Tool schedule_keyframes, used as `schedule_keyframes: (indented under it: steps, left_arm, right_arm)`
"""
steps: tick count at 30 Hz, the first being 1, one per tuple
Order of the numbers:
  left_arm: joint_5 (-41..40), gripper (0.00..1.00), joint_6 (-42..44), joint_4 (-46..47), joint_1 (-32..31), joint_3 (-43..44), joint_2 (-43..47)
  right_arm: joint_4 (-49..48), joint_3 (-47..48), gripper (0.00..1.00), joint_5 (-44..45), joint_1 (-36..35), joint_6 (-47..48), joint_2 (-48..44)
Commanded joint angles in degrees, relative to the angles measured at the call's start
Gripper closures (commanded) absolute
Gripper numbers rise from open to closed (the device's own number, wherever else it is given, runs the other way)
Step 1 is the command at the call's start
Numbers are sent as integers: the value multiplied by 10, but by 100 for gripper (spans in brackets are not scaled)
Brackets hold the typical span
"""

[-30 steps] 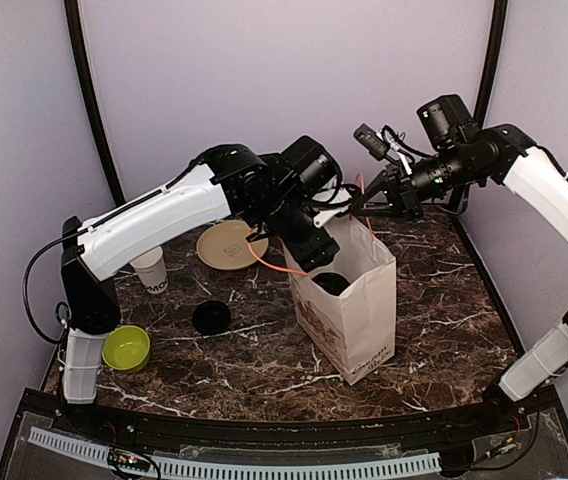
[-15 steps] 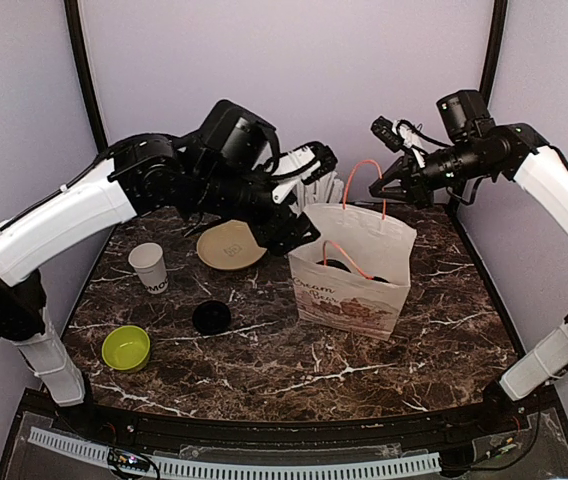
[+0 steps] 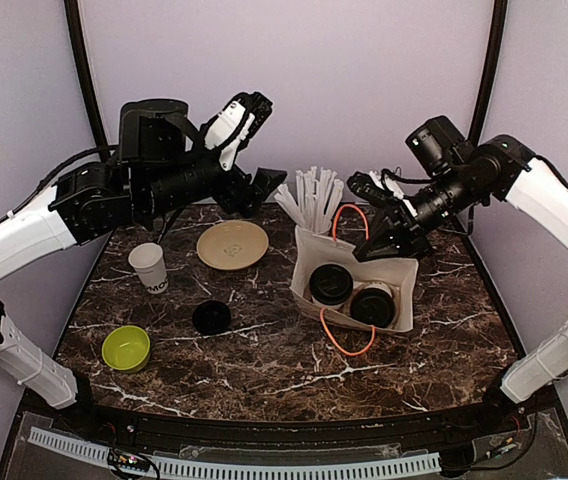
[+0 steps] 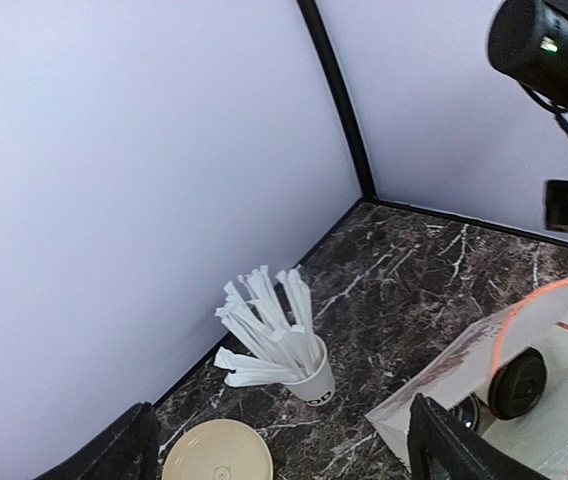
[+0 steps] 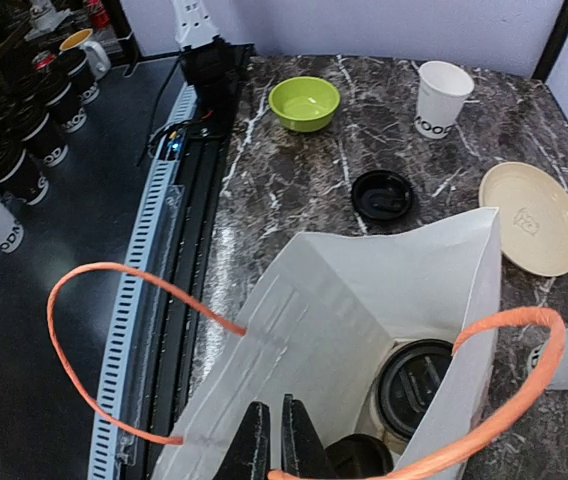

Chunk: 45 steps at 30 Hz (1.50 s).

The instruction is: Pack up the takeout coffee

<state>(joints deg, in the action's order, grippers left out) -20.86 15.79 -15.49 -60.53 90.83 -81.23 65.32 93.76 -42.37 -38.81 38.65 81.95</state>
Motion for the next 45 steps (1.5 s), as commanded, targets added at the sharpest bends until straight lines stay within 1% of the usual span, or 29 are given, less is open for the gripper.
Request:
schedule_keyframes:
  steps: [1, 6, 9, 12, 15, 19, 22, 27, 33, 37, 41, 42, 44, 45]
  left_arm:
    - [-69, 12, 17, 64, 5, -29, 30]
    - [-90, 12, 14, 106, 5, -59, 55]
    - [-106, 12, 27, 139, 5, -79, 69]
    - [-113, 12, 35, 166, 6, -88, 78]
    - [-110, 12, 39, 171, 5, -89, 78]
    - [-108, 12, 41, 171, 6, -92, 80]
    - [-103, 12, 41, 170, 6, -96, 83]
    - [-97, 12, 39, 167, 6, -108, 88]
    - [-86, 11, 31, 150, 7, -114, 81]
    - [-82, 11, 18, 133, 8, -112, 70]
    - [-95, 9, -24, 127, 20, -110, 53]
    - [-97, 9, -34, 122, 24, -102, 45]
    - [-93, 11, -72, 93, 40, -80, 27]
    - [-76, 12, -107, 60, 57, -60, 20]
  right_arm:
    - [95, -13, 95, -43, -16, 56, -21]
    - [157, -21, 95, -79, -35, 79, -10]
    - [157, -29, 96, -81, -56, 72, -10]
    - [151, -17, 98, -64, -64, 63, -10]
    - [132, -5, 100, -37, -63, 45, -10]
    - [115, 17, 100, -14, -57, 30, -7]
    - [96, 31, 100, -3, -27, 26, -6]
    - [58, 51, 100, 8, 50, 20, 10]
    - [-1, 34, 100, 50, 126, 7, 58]
    - [-17, 60, 96, 28, 179, -12, 98]
    - [-32, 83, 89, 28, 197, -32, 120]
    - [-37, 87, 86, 31, 199, -37, 122]
    - [-43, 97, 75, 41, 204, -48, 125]
    - [-41, 107, 71, 50, 207, -50, 126]
